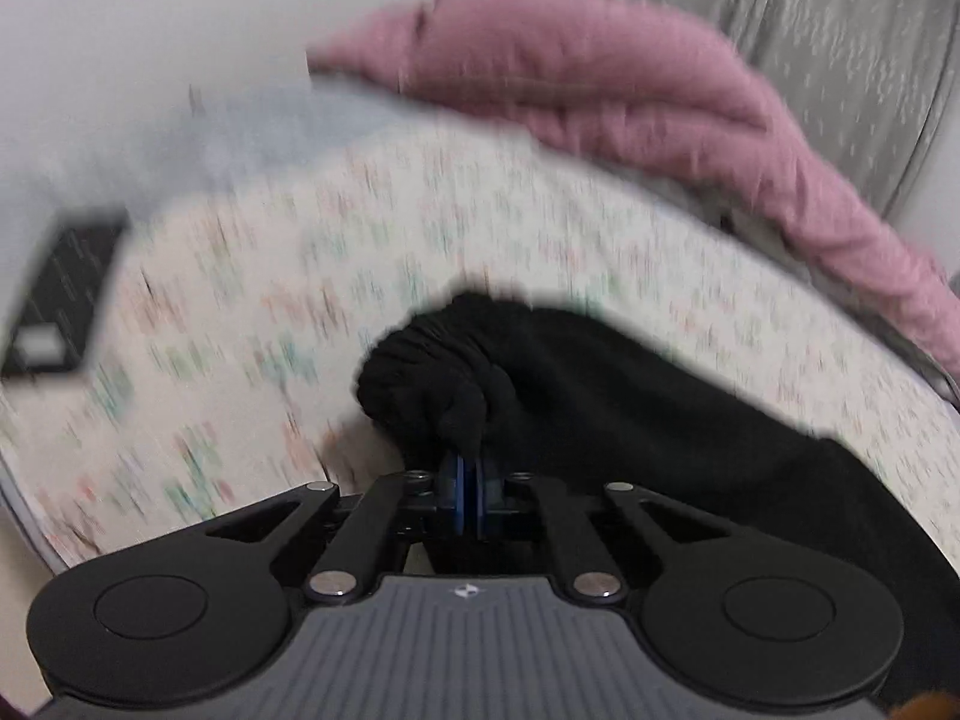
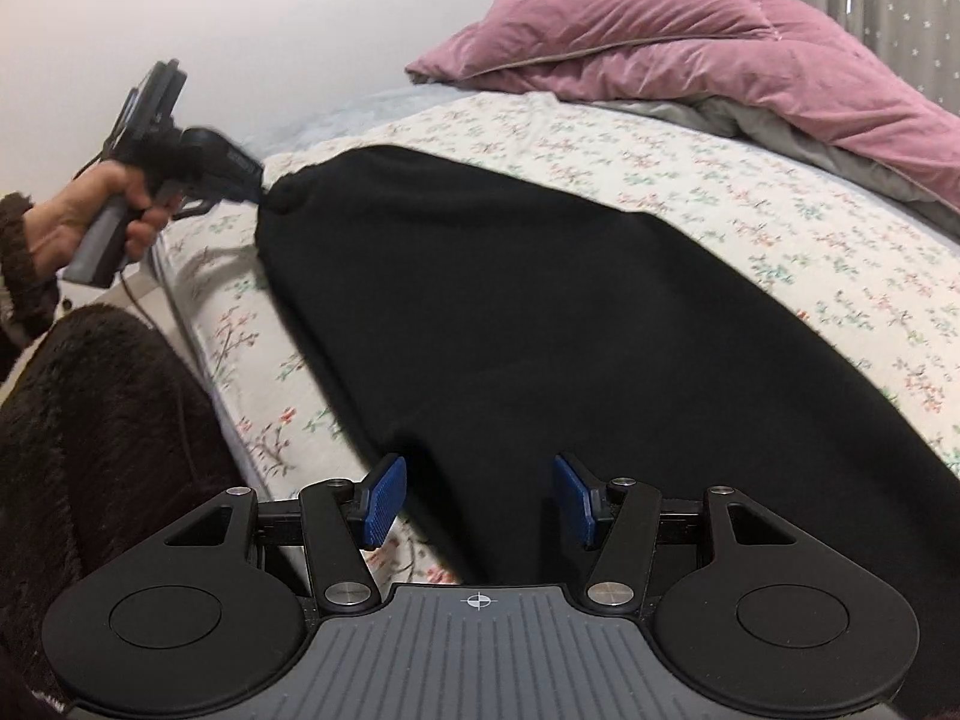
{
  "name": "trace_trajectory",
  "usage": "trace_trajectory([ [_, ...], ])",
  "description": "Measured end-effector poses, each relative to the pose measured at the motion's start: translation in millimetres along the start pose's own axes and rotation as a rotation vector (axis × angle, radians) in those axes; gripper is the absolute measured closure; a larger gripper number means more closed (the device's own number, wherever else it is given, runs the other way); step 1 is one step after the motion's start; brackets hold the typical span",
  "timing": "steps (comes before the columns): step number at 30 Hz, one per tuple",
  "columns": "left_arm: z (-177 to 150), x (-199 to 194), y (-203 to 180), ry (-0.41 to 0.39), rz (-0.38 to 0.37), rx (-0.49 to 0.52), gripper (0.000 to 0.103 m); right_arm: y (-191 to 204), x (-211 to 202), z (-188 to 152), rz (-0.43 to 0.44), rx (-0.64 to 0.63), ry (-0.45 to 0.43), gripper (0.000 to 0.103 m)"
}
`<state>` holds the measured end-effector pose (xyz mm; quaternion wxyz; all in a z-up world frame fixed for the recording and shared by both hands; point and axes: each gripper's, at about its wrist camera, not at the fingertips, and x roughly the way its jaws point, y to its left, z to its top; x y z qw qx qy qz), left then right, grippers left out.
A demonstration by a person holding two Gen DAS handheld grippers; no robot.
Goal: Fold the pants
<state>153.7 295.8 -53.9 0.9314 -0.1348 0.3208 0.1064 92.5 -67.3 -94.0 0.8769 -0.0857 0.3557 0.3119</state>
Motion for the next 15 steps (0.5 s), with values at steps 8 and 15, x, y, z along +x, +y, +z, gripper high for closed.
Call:
trace_trajectory([
  [8, -0.6, 16.8, -6.1, 0.14, 0.113, 0.167, 0.057, 6.2, -0.9, -10.6, -0.002, -0.024, 0.056, 0.049],
  [15, -4.9, -30.1, -51.9, -0.013, 0.073, 0.316, 0.029, -17.7, -25.4, -3.9, -0.034, 0.081, -0.034, 0.049],
])
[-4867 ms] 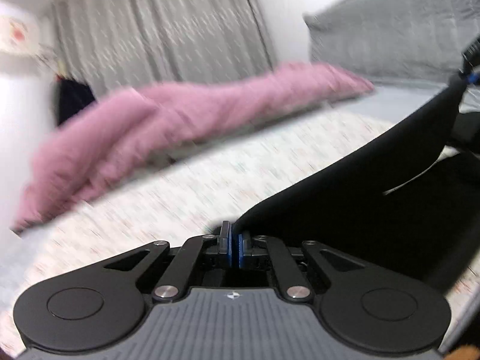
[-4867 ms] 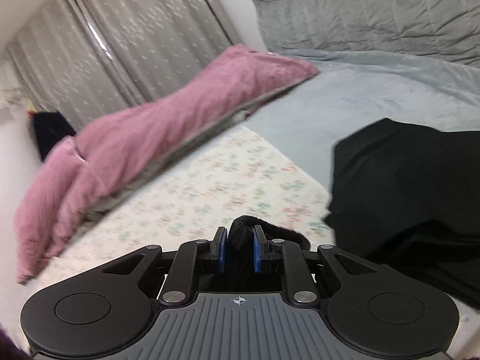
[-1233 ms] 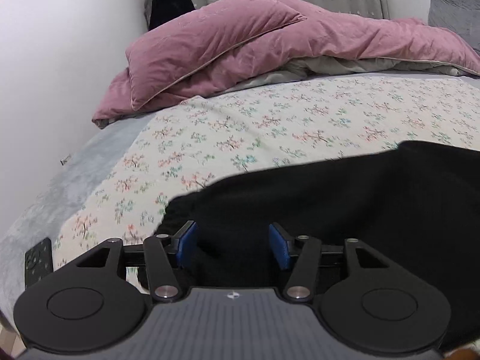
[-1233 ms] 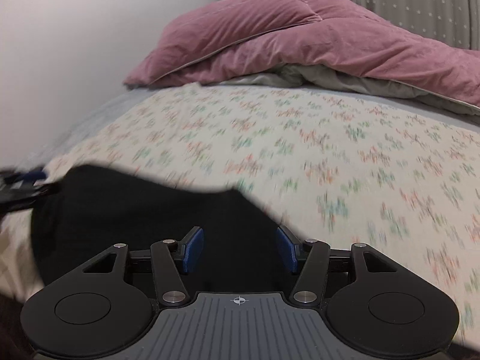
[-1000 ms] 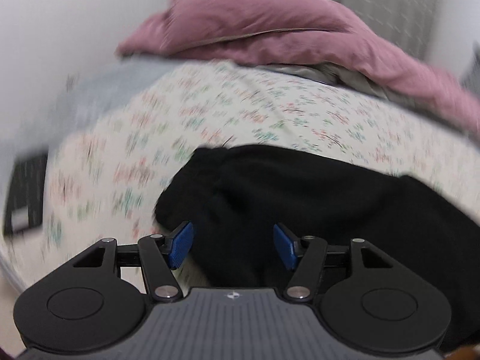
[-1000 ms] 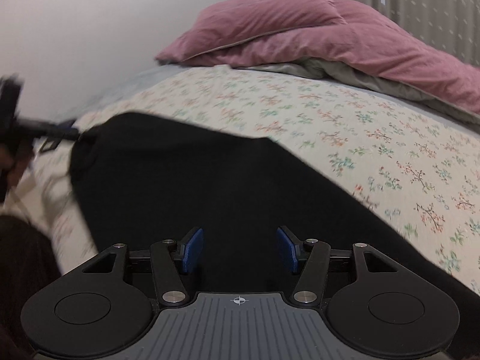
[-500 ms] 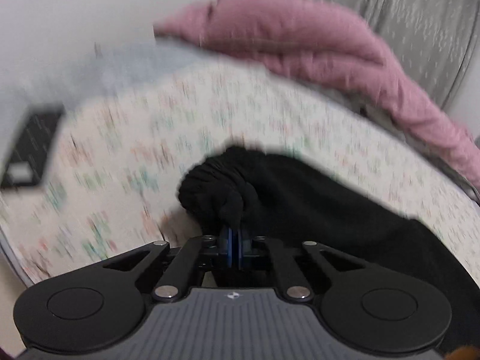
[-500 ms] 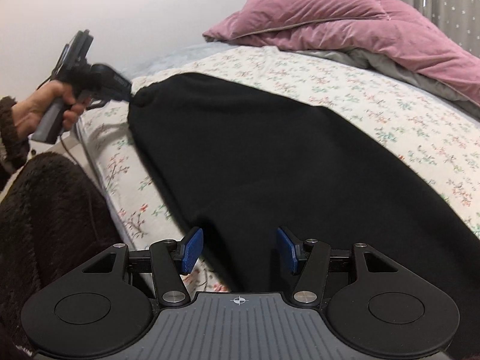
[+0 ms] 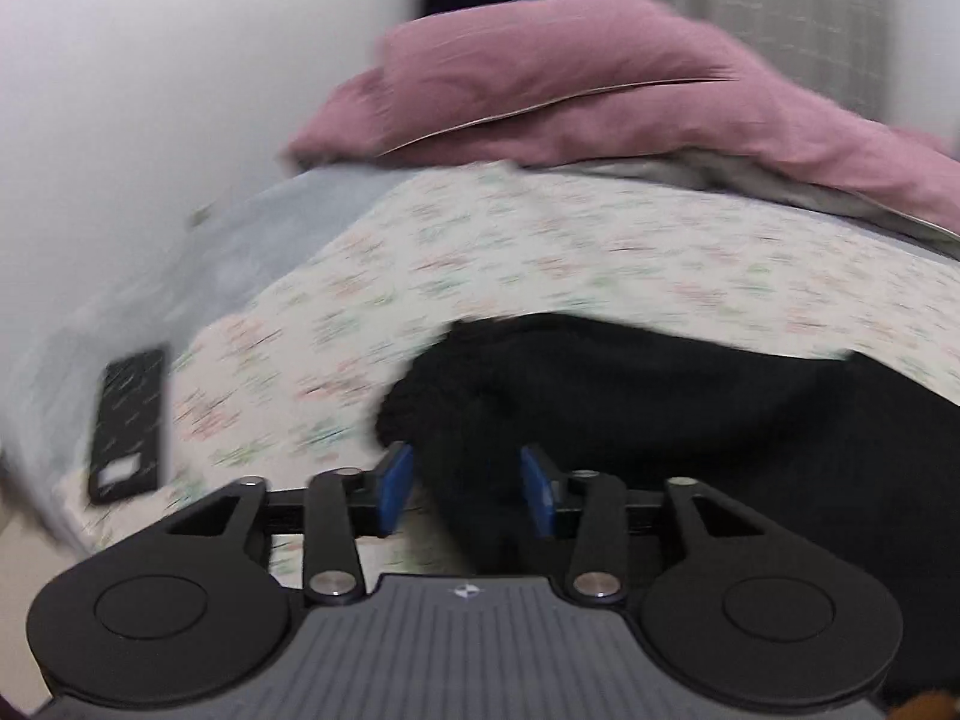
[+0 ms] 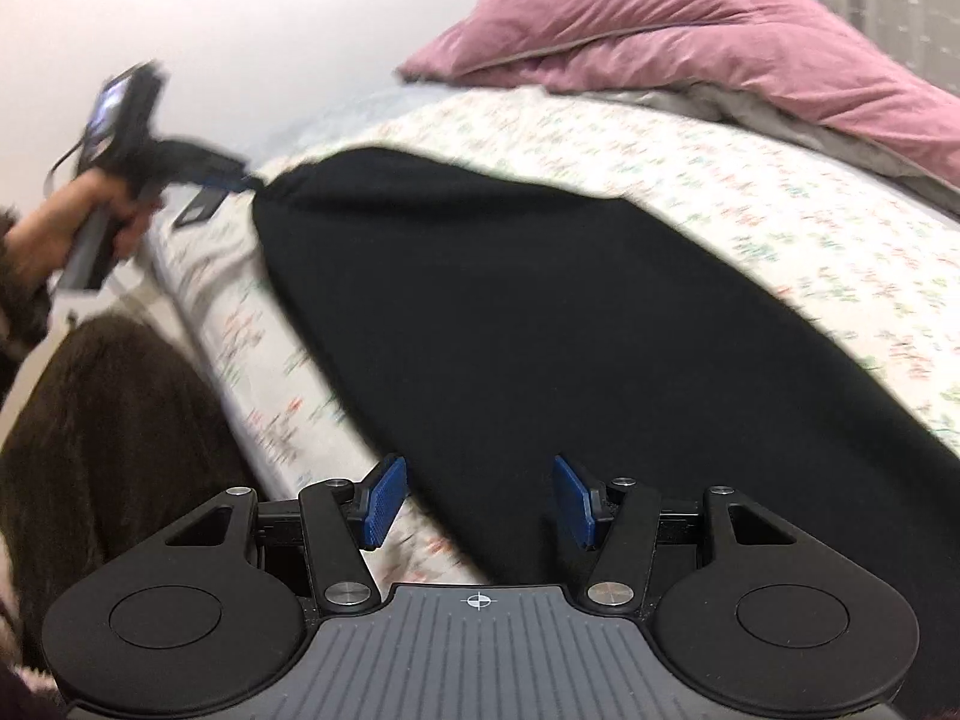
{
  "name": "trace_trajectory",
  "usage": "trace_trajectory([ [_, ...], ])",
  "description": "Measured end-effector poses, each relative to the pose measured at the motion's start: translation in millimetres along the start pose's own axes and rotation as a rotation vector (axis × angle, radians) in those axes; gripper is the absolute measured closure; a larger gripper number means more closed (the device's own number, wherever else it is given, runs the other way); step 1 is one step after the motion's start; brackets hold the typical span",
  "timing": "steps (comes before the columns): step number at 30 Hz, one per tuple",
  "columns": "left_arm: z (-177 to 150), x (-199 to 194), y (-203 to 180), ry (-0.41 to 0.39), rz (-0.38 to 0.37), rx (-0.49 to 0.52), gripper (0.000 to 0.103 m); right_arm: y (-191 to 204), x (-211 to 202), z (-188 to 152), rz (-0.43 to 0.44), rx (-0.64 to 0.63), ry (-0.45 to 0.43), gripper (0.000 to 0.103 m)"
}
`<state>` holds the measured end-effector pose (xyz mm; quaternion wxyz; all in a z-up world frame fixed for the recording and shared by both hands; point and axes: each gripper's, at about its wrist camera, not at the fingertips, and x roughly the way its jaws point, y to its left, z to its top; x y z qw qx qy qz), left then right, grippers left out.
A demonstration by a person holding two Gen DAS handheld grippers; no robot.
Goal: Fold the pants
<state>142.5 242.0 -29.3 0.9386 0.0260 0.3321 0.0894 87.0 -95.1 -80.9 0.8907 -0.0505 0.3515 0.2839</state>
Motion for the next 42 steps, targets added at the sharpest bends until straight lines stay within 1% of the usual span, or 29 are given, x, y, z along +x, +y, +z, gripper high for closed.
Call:
trace_trajectory([
  [3, 0.8, -7.1, -44.8, -0.016, -0.133, 0.123, 0.025, -16.3, 3.0, 7.0, -0.103, 0.058, -0.035, 0.049],
  [6, -1.2, -4.4, -92.6, -0.006, -0.251, 0.22, 0.025, -35.5, 8.4, 9.4, -0.197, 0.117, -0.059, 0.049],
  [9, -1.2, 3.9, -135.6, -0.004, -0.347, 0.28, 0.025, -60.1, 7.0, 6.5, -0.224, 0.202, -0.081, 0.049],
  [13, 3.4, 18.2, -193.4, -0.004, -0.458, 0.344, 0.025, -90.1, 1.0, -0.1, -0.286, 0.265, -0.105, 0.049],
  [14, 4.8, 21.7, -207.4, -0.001, -0.49, 0.353, 0.025, -96.2, 0.4, -2.3, -0.29, 0.278, -0.107, 0.05],
  [16, 4.0, 27.1, -233.7, -0.015, -0.564, 0.367, 0.025, -104.5, -2.9, -6.8, -0.314, 0.287, -0.125, 0.062],
  [17, 3.0, 29.7, -247.3, -0.024, -0.599, 0.375, 0.025, -108.5, -4.2, -9.1, -0.33, 0.288, -0.132, 0.069],
  [18, 1.7, 33.6, -260.0, -0.029, -0.629, 0.382, 0.025, -112.9, -3.8, -10.0, -0.34, 0.294, -0.136, 0.073],
  [20, -2.0, 46.1, -280.7, -0.031, -0.681, 0.396, 0.025, -122.5, -0.8, -11.9, -0.338, 0.317, -0.138, 0.076],
  [22, -7.7, 60.5, -296.1, -0.017, -0.706, 0.405, 0.025, -129.4, 5.8, -14.5, -0.332, 0.317, -0.121, 0.078],
  [24, -16.1, 77.2, -305.9, 0.02, -0.677, 0.406, 0.024, -136.0, 14.2, -16.7, -0.351, 0.3, -0.1, 0.079],
  [25, -21.8, 82.8, -308.3, 0.031, -0.673, 0.397, 0.024, -143.8, 16.8, -18.8, -0.362, 0.306, -0.095, 0.081],
  [26, -25.3, 83.3, -309.2, 0.012, -0.683, 0.381, 0.024, -152.1, 17.5, -21.2, -0.369, 0.321, -0.095, 0.087],
  [27, -26.1, 83.8, -308.1, 0.01, -0.689, 0.372, 0.024, -161.7, 18.0, -22.7, -0.364, 0.343, -0.096, 0.09],
  [29, -24.9, 82.6, -308.7, 0.015, -0.691, 0.368, 0.024, -183.6, 14.2, -25.5, -0.349, 0.396, -0.101, 0.103],
  [31, -24.3, 81.6, -311.8, 0.014, -0.689, 0.384, 0.024, -195.1, 6.7, -27.4, -0.387, 0.396, -0.102, 0.103],
  [33, -22.8, 79.1, -307.9, 0.015, -0.682, 0.4, 0.024, -204.6, 0.8, -29.5, -0.447, 0.397, -0.096, 0.103],
  [34, -21.2, 77.5, -308.0, 0.016, -0.678, 0.402, 0.024, -209.9, -3.1, -31.2, -0.49, 0.406, -0.091, 0.103],
  [35, -20.5, 75.6, -305.9, 0.017, -0.679, 0.399, 0.024, -213.7, -6.7, -32.7, -0.515, 0.412, -0.087, 0.1],
  [36, -18.4, 74.8, -308.6, 0.014, -0.691, 0.395, 0.024, -216.1, -10.7, -34.5, -0.523, 0.422, -0.09, 0.093],
  [37, -16.6, 75.4, -312.2, 0.008, -0.707, 0.391, 0.024, -215.3, -16.1, -35.8, -0.517, 0.434, -0.103, 0.091],
  [40, -15.5, 73.8, -323.2, 0.004, -0.761, 0.4, 0.024, -201.3, -27.5, -36.8, -0.478, 0.413, -0.128, 0.091],
  [42, -18.0, 74.9, -329.9, 0.003, -0.776, 0.408, 0.024, -190.7, -28.3, -35.7, -0.448, 0.396, -0.13, 0.091],
])
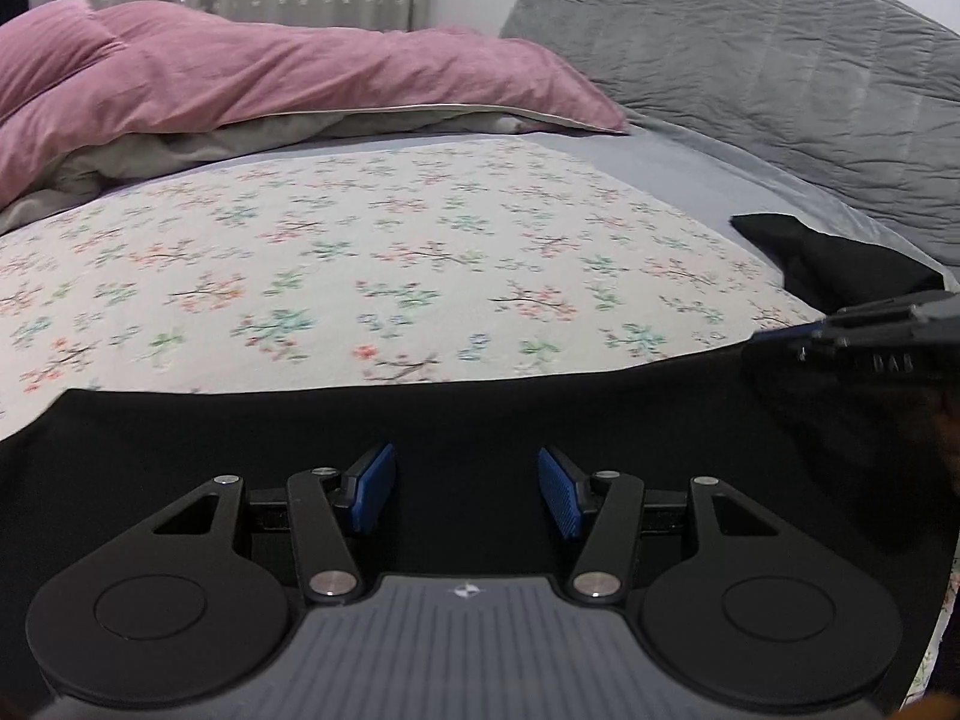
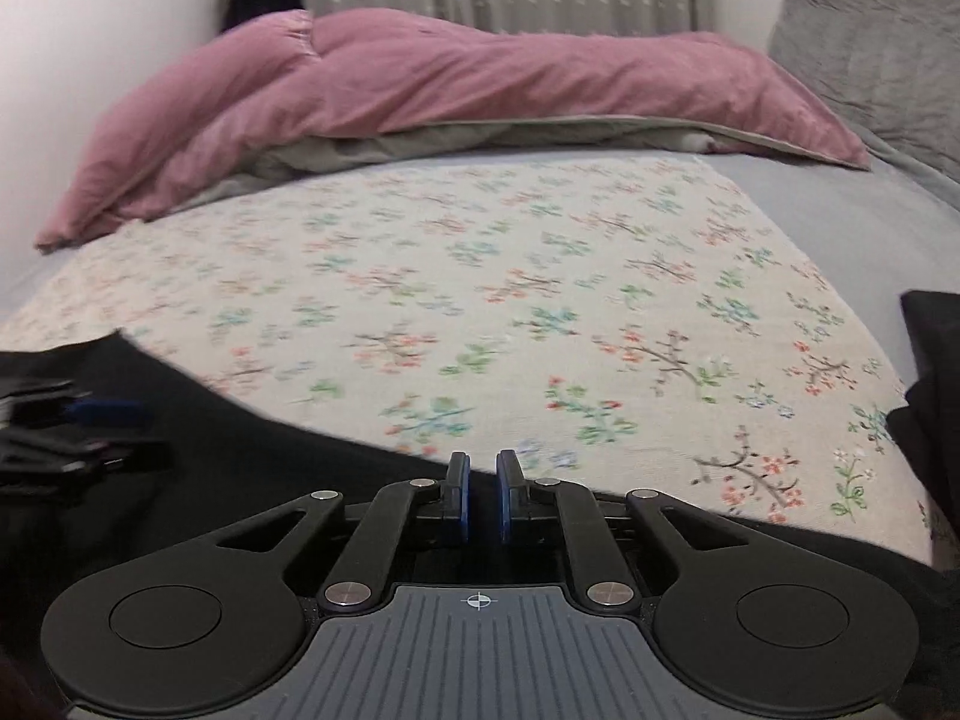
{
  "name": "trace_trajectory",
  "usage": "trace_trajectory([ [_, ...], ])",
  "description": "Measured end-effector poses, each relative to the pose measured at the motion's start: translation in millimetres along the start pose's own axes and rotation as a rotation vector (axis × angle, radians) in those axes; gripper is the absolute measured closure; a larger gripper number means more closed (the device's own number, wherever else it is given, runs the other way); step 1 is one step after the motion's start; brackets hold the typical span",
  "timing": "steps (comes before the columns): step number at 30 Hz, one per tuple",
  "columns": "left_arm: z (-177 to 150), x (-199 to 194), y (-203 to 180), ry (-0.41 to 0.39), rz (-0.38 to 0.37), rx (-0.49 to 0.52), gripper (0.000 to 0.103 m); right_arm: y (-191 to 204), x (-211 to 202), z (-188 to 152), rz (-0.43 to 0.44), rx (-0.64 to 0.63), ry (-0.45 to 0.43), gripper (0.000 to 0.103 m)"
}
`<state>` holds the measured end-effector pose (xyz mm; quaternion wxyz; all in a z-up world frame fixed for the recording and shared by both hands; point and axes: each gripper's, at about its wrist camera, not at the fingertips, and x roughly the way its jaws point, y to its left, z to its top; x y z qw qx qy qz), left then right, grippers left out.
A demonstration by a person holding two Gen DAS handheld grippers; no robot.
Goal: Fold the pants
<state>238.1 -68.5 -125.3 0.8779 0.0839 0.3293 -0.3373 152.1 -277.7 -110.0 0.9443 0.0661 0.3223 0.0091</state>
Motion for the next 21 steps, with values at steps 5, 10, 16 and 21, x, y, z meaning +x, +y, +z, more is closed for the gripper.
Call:
trace_trajectory([
  [5, -13.1, 0.5, 7.3, -0.015, 0.013, -0.019, 0.024, -13.7, -4.5, -22.4, -0.068, -0.018, 0.051, 0.093],
  [10, -19.0, -24.2, 10.7, 0.021, 0.118, -0.002, 0.023, -48.1, -33.4, -42.8, -0.213, 0.015, 0.045, 0.093],
  [16, -32.4, -72.6, 17.7, 0.016, 0.144, -0.182, 0.009, -73.6, -94.7, -51.9, -0.247, 0.146, 0.008, 0.065],
  [21, -41.7, -101.7, 10.6, 0.019, 0.15, -0.245, 0.0, -87.9, -140.3, -56.7, -0.256, 0.224, -0.051, 0.029],
])
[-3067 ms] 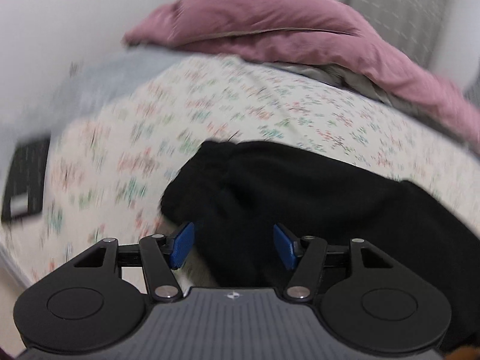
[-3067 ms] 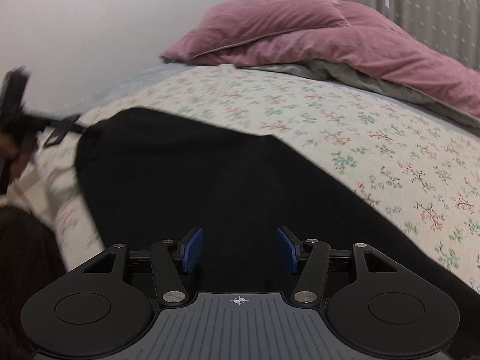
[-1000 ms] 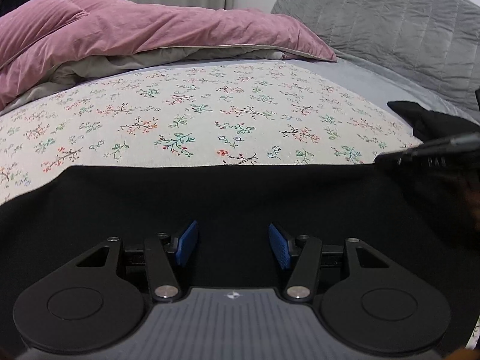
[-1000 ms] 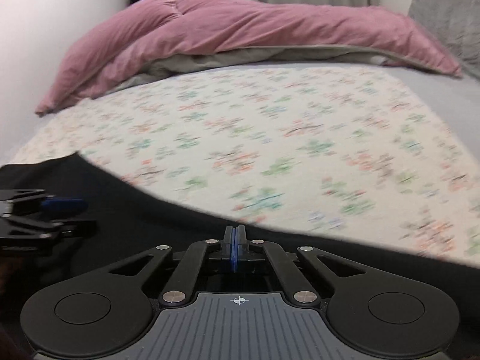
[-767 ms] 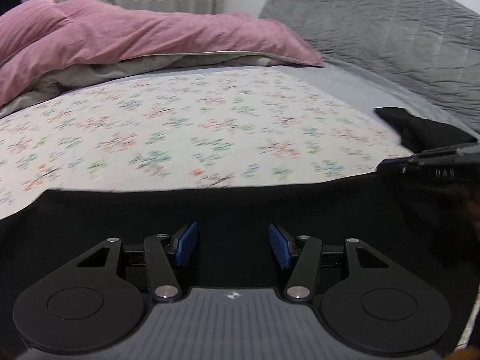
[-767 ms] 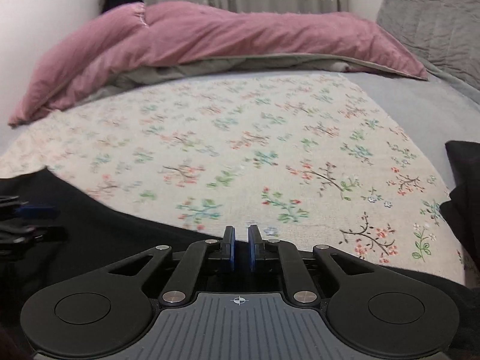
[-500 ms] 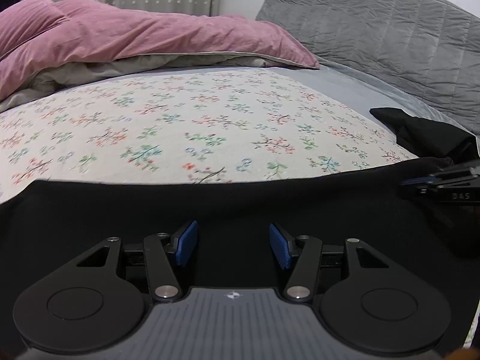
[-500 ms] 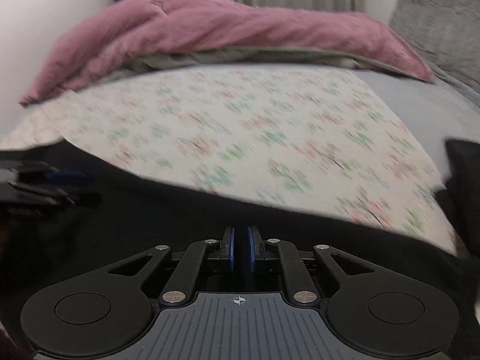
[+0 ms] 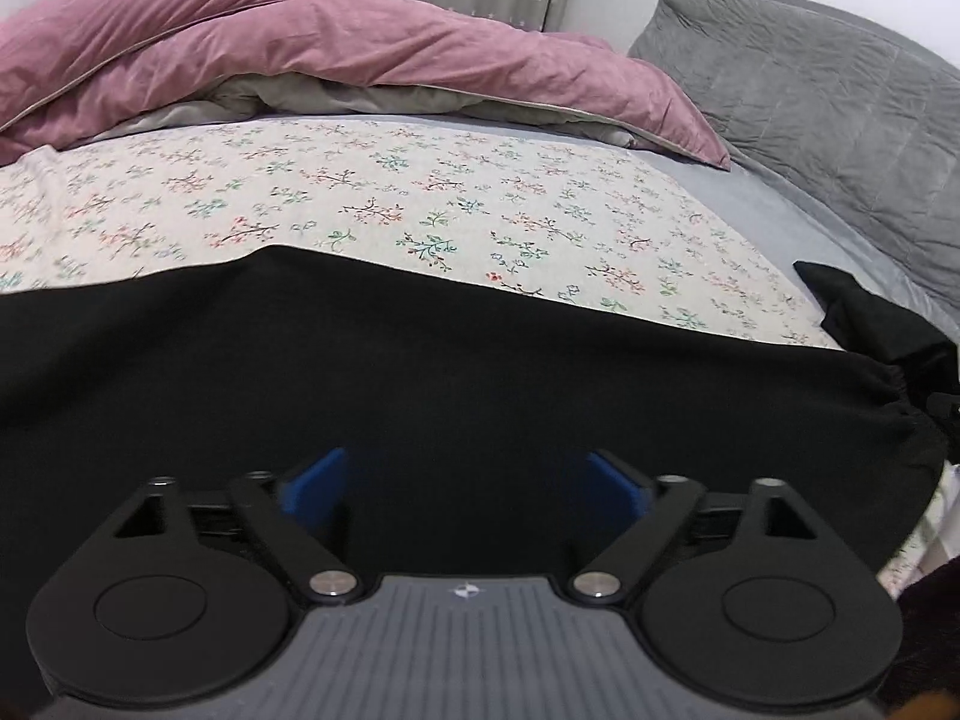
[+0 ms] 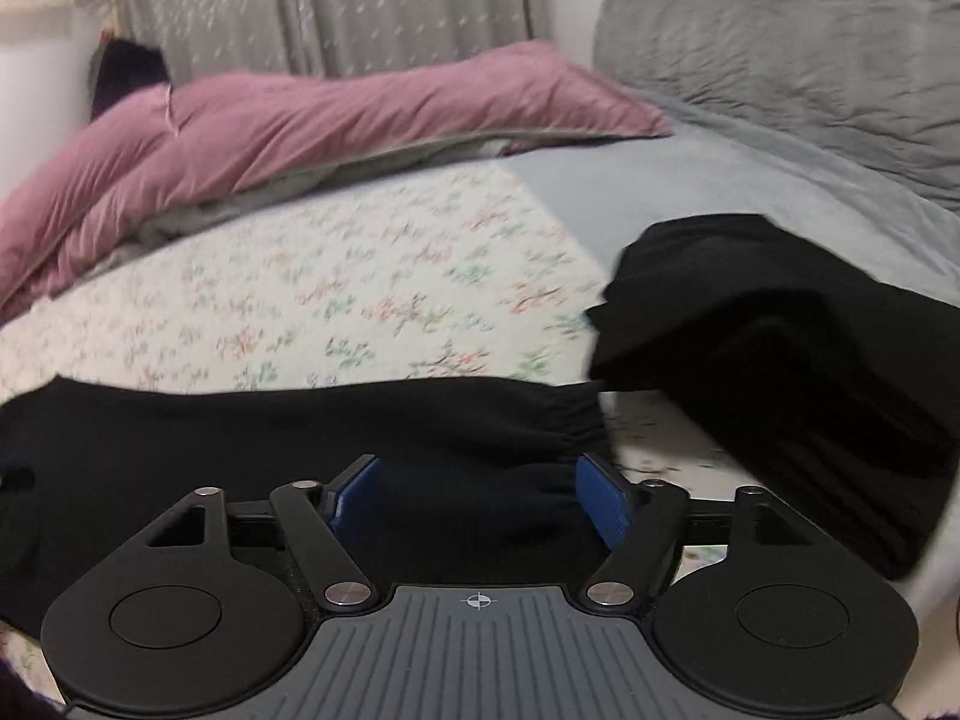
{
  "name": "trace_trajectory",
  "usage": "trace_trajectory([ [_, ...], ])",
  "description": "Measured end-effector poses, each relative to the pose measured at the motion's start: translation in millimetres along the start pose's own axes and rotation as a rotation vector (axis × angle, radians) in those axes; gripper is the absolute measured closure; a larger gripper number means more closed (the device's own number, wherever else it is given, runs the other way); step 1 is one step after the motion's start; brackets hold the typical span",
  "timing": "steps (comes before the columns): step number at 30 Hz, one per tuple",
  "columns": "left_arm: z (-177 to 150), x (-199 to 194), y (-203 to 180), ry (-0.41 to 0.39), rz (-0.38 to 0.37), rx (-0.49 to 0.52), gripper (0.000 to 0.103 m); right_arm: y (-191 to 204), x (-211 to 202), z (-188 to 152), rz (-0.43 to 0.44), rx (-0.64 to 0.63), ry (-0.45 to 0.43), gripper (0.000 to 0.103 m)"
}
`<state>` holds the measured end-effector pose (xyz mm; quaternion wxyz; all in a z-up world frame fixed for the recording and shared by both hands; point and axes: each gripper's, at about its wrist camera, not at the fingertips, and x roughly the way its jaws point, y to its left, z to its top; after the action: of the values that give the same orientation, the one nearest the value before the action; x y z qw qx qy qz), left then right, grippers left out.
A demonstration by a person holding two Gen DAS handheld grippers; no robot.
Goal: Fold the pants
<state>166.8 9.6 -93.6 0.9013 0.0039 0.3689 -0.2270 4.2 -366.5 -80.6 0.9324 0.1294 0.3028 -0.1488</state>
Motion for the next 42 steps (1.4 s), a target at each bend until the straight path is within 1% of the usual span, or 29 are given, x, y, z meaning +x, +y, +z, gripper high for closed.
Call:
trace_trajectory([
  [2, -4.4, -8.0, 0.9, -0.016, -0.007, -0.006, 0.0, -6.6, -6.6, -1.0, -0.028, 0.011, 0.004, 0.02],
  [4, -8.5, -11.9, 3.1, -0.027, -0.014, -0.02, 0.0, -11.9, -9.1, -3.2, -0.049, 0.027, 0.012, 0.017],
  [8, -15.9, -10.4, 11.0, -0.014, -0.049, -0.076, 0.0, -23.3, 0.4, -11.6, -0.048, 0.123, 0.082, 0.016],
  [12, -21.9, -6.4, 17.0, -0.001, -0.054, -0.111, 0.0, -27.1, 16.6, -18.9, -0.085, 0.222, 0.146, 0.017],
  [13, -23.3, -5.4, 19.6, 0.0, -0.058, -0.12, 0.0, -28.1, 19.8, -20.6, -0.092, 0.241, 0.152, 0.019],
  [14, -25.6, -5.9, 21.9, 0.001, -0.065, -0.132, 0.0, -27.8, 22.5, -22.2, -0.095, 0.258, 0.16, 0.024],
  [15, -28.2, -6.1, 25.0, 0.003, -0.073, -0.149, 0.0, -26.8, 26.3, -24.0, -0.102, 0.28, 0.178, 0.035],
  [16, -29.6, -5.5, 28.9, 0.006, -0.085, -0.171, 0.0, -26.3, 28.4, -25.9, -0.105, 0.296, 0.191, 0.038],
  [19, -33.1, -7.4, 36.8, 0.003, -0.11, -0.216, 0.0, -18.6, 28.6, -31.1, -0.128, 0.31, 0.181, 0.038],
  [23, -33.3, -9.8, 40.7, -0.005, -0.125, -0.241, 0.0, -8.8, 26.1, -36.3, -0.104, 0.339, 0.165, 0.041],
  [25, -33.3, -10.1, 40.2, -0.004, -0.128, -0.252, 0.0, -4.2, 28.4, -37.4, -0.109, 0.329, 0.149, 0.044],
  [26, -32.8, -9.8, 40.2, -0.003, -0.128, -0.255, 0.0, -2.6, 31.0, -38.9, -0.124, 0.324, 0.14, 0.05],
  [27, -32.1, -9.7, 39.8, -0.001, -0.13, -0.257, 0.0, -2.4, 32.8, -38.9, -0.136, 0.326, 0.133, 0.052],
  [28, -31.5, -9.4, 39.5, 0.0, -0.132, -0.259, 0.0, -1.9, 34.2, -39.5, -0.144, 0.332, 0.118, 0.059],
  [29, -32.0, -10.1, 41.2, 0.001, -0.136, -0.263, 0.0, -1.3, 34.7, -40.4, -0.151, 0.339, 0.1, 0.07],
  [30, -31.8, -10.1, 41.8, 0.002, -0.14, -0.267, 0.0, -1.3, 34.6, -39.9, -0.155, 0.345, 0.09, 0.077],
  [31, -31.3, -10.3, 42.6, 0.006, -0.148, -0.269, 0.0, 0.8, 33.9, -38.8, -0.156, 0.345, 0.08, 0.081],
  [32, -31.3, -10.0, 44.7, 0.012, -0.164, -0.272, 0.0, 7.6, 32.3, -35.8, -0.175, 0.313, 0.073, 0.087],
  [33, -30.6, -9.4, 46.9, 0.021, -0.188, -0.281, 0.0, 16.8, 31.0, -32.5, -0.201, 0.264, 0.068, 0.088],
  [34, -29.9, -8.1, 49.5, 0.031, -0.221, -0.292, 0.0, 31.0, 29.2, -26.2, -0.236, 0.18, 0.053, 0.089],
  [36, -28.0, -5.3, 52.4, 0.039, -0.279, -0.326, 0.0, 59.6, 22.5, -14.0, -0.272, 0.026, 0.011, 0.09],
  [38, -26.5, -1.8, 55.5, 0.048, -0.333, -0.362, 0.0, 88.1, 14.6, -2.4, -0.264, -0.102, -0.039, 0.091],
  [39, -26.0, -0.2, 56.4, 0.051, -0.355, -0.374, 0.004, 101.9, 10.9, 2.3, -0.248, -0.157, -0.061, 0.091],
  [40, -25.7, 1.2, 56.9, 0.052, -0.374, -0.383, 0.005, 117.3, 7.6, 6.7, -0.227, -0.213, -0.079, 0.091],
  [42, -26.0, 1.5, 56.0, 0.043, -0.394, -0.385, 0.011, 148.6, 3.5, 12.0, -0.18, -0.323, -0.106, 0.091],
])
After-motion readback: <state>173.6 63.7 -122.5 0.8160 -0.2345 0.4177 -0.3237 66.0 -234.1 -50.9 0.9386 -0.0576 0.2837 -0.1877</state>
